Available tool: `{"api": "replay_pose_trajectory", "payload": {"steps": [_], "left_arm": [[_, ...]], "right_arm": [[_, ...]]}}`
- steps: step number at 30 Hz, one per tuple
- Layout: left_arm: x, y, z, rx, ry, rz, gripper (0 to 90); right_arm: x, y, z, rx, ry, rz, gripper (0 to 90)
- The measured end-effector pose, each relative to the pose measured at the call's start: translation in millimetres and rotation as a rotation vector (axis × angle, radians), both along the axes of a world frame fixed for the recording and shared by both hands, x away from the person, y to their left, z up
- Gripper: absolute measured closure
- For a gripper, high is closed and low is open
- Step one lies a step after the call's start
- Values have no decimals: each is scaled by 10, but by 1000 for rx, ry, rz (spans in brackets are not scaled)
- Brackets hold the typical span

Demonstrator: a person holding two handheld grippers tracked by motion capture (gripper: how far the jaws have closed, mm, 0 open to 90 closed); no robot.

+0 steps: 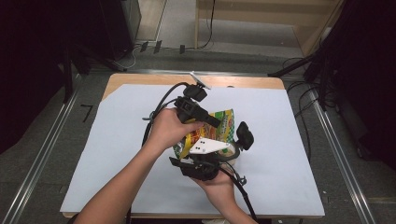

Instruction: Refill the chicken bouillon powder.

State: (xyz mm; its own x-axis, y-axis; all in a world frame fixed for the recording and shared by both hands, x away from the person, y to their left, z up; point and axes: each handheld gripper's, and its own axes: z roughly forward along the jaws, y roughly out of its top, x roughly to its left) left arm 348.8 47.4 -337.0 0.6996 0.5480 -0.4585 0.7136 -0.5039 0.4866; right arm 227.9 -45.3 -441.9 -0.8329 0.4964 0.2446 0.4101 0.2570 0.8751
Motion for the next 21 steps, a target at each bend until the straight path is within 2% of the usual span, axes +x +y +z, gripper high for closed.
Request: {"api": "replay_pose_trajectory", "payload": {"steps": [10,21], "left_arm": [[-35,-16,8,2,-12,-7,759],[-50,13,-8,-4,-28,-9,760]], "right_arm": [[-26,5,-18,10,-8,-14,686],[-38,27,-41,-2,-21,-20,687]]}}
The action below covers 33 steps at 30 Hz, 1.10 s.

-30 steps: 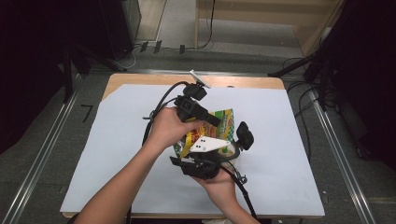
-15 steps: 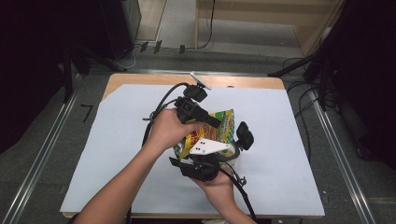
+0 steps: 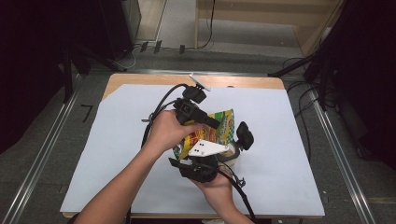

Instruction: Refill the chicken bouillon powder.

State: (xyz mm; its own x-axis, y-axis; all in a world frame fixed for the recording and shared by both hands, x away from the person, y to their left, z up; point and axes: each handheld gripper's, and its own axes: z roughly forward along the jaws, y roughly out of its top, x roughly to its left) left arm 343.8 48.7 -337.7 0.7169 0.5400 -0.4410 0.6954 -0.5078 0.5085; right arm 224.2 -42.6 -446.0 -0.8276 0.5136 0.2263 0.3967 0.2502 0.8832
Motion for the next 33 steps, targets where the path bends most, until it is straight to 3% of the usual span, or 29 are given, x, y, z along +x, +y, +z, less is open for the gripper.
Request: {"api": "replay_pose_trajectory", "payload": {"steps": [33], "left_arm": [[34,-51,-11,-10,25,-6,759]], "right_arm": [[-11,-59,31,-9,-12,-4,686]]}}
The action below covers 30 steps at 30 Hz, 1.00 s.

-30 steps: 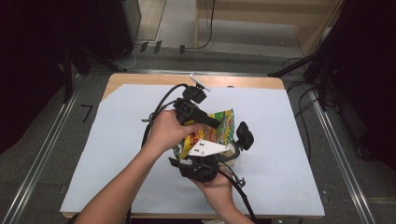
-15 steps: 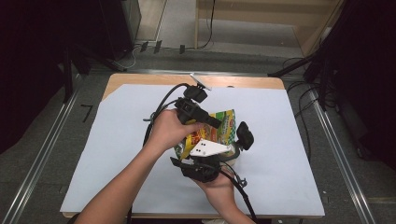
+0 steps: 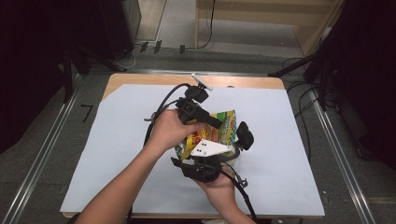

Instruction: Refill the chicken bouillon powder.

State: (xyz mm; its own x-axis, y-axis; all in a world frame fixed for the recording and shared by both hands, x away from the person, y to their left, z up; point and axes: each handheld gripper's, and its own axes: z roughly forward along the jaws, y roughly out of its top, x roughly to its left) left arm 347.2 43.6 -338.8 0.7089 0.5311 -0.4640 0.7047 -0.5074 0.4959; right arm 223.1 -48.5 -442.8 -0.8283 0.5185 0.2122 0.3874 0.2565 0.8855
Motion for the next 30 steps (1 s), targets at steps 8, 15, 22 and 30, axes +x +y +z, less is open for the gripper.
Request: {"api": "replay_pose_trajectory", "payload": {"steps": [8,15,22,30], "left_arm": [[11,-3,-6,3,9,0,759],[0,-27,11,12,6,-8,754],[-6,-29,17,18,4,-9,756],[-14,-30,19,28,0,-10,756]], "right_arm": [[-7,-7,13,-6,1,2,688],[-9,-7,16,1,5,-2,689],[-11,0,15,5,7,-4,689],[-8,14,5,7,9,-4,692]]}}
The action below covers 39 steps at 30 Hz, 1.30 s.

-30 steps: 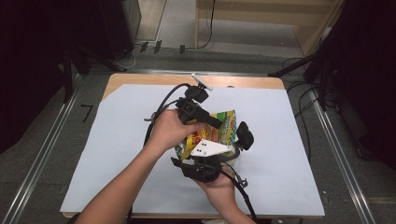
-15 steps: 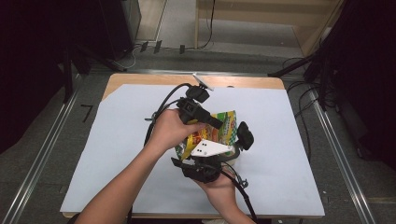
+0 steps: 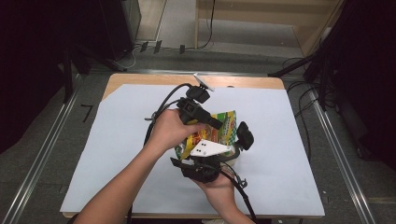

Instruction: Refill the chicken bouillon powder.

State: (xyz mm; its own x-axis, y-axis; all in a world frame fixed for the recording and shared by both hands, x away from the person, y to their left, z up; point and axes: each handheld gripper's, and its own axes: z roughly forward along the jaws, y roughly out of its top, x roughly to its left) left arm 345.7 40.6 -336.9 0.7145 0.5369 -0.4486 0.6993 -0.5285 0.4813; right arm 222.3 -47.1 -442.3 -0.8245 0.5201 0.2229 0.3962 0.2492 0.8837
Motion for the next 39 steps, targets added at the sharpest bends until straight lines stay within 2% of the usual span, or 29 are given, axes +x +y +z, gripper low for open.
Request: {"api": "replay_pose_trajectory", "payload": {"steps": [14,19,28,36,39], "left_arm": [[-10,-2,22,9,-7,1,755],[-7,41,43,12,-18,15,754],[-33,68,82,13,-27,12,750],[-68,74,102,16,-36,9,751],[-83,69,102,20,-40,10,751]], "right_arm": [[-1,17,10,17,7,-3,694],[24,41,23,22,9,15,693],[30,65,27,34,3,28,694],[51,85,19,46,25,54,704],[48,87,9,38,19,55,705]]}}
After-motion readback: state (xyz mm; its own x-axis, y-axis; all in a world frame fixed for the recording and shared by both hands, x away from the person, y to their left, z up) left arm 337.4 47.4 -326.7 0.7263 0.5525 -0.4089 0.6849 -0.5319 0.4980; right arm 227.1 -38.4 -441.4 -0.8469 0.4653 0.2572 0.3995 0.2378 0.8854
